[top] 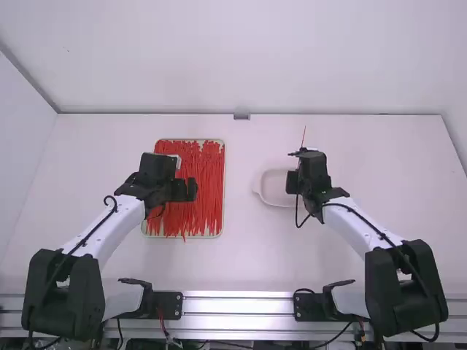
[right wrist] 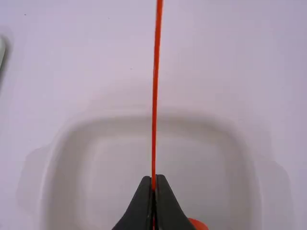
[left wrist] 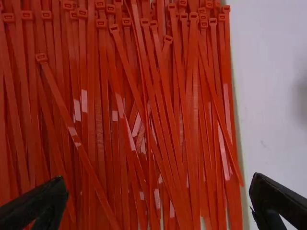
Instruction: Fasten the cable tie
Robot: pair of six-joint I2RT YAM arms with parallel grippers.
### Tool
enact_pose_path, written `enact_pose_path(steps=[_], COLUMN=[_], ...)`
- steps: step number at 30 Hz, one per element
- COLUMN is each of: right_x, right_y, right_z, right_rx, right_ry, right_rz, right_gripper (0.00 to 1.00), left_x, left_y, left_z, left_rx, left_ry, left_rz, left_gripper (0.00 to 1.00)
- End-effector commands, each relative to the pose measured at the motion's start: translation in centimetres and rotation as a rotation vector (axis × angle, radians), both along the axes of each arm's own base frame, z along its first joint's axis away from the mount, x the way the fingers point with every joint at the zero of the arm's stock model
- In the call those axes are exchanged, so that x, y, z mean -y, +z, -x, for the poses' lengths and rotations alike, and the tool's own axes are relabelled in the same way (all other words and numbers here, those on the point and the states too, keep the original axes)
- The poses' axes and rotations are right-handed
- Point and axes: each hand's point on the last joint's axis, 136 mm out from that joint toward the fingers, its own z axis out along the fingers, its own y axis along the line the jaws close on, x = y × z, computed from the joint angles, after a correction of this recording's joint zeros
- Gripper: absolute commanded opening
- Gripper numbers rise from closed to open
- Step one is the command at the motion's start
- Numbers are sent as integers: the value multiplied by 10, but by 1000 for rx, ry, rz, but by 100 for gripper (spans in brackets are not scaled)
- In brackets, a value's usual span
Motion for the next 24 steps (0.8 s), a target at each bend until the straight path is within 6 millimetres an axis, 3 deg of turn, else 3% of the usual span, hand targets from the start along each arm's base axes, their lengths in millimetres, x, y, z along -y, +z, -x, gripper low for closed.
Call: enact_pose_path(steps=[1,24], right_x=[-3,-6], right_y=[8,11], right_z=[-6,-8], right_rx=[21,37], right_ry=[3,9], right_rz=[-4,-7], right_gripper=[0,0], left_x=[2,1], left_y=[-3,-4], left_z=[3,4], left_rx=[-12,-16], left_ry=[-5,-2], left_rz=[7,6], left_gripper=[99,99])
